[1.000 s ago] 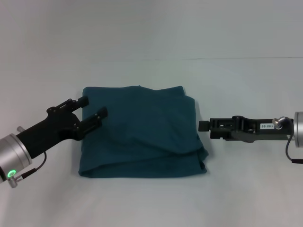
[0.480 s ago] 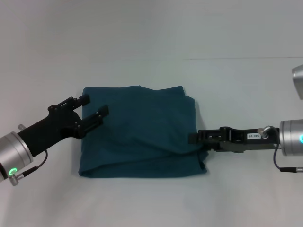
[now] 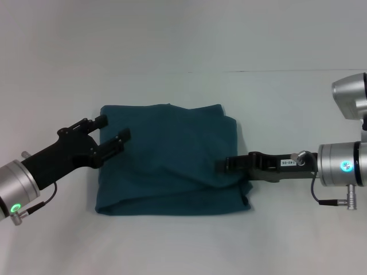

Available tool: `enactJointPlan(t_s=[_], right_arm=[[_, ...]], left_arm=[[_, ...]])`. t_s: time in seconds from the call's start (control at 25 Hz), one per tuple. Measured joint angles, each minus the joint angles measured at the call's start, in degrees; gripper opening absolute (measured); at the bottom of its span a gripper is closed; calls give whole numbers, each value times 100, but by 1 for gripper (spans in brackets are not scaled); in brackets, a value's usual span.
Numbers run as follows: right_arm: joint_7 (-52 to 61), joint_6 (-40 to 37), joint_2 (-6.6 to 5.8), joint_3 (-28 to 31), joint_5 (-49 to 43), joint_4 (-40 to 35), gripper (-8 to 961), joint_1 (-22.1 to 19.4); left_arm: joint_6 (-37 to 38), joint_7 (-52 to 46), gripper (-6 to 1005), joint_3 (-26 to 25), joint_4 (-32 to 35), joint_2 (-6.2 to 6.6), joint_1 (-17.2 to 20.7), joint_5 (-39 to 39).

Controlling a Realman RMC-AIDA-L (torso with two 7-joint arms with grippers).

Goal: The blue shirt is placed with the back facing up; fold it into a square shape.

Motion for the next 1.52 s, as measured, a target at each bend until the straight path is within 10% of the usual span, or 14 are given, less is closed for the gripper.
enactJointPlan(t_s=[0.4,0.8,1.52], right_arm=[[-48,438,101,-161,6,8,519,43],[-674,-23,70,-76,361,-108,60,-12],[-578,-664,-125,-64,449,-677,44,-29]], left_arm=[[-10,8,690,-16,0,0,22,4],[-13,6,690,-8,1,0,18,0],[-11,-122,690,-48,1,0,26,-30]])
